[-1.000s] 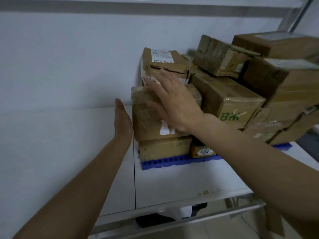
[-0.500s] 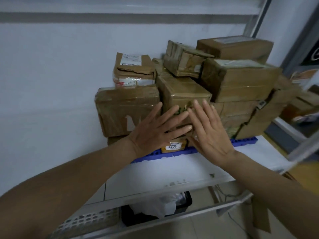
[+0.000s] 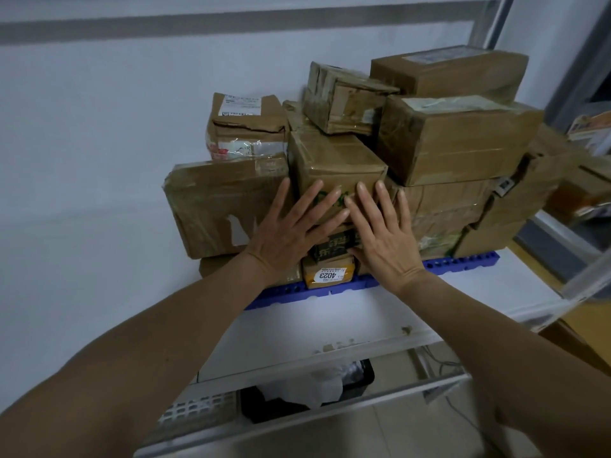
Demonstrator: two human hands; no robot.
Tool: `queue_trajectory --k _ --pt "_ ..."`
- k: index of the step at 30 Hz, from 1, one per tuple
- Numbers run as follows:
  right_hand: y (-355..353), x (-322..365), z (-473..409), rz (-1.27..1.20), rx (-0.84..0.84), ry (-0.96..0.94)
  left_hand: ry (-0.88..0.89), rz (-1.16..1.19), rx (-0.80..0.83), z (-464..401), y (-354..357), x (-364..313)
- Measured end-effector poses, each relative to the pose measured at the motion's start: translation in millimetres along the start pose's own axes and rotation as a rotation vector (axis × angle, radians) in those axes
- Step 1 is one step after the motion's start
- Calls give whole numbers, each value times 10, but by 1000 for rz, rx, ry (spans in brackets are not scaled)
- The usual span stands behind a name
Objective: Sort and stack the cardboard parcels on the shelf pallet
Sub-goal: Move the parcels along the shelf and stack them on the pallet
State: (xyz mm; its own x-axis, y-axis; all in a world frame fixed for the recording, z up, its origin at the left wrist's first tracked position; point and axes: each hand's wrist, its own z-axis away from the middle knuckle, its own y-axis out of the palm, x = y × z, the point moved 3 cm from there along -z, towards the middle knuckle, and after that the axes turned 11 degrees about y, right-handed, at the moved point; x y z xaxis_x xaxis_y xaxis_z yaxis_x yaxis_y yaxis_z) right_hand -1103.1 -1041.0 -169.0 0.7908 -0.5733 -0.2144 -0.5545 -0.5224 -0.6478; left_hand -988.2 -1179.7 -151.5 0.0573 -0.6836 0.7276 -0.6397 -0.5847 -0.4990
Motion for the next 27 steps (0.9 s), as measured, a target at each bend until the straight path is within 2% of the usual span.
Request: queue_trajectory --k 8,11,14,20,23,25,27 --pt "10 -14 141 -58 -46 -21 35 231 2 40 -79 -180" --pt "93 -108 298 -12 15 -40 77 104 77 27 -14 -241" --pt "194 -198 328 51 50 -17 45 -14 128 27 50 -239" --pt "317 -116 297 43 -20 27 40 -40 156 7 66 -322" --pt "245 -126 335 -91 -6 14 57 -9 146 -47 -13 -377" --pt "133 -184 425 -286 -26 104 98 22 91 -165 -98 -442" --pt "66 -298 523 -509 -53 421 107 40 30 -405 -196 -456"
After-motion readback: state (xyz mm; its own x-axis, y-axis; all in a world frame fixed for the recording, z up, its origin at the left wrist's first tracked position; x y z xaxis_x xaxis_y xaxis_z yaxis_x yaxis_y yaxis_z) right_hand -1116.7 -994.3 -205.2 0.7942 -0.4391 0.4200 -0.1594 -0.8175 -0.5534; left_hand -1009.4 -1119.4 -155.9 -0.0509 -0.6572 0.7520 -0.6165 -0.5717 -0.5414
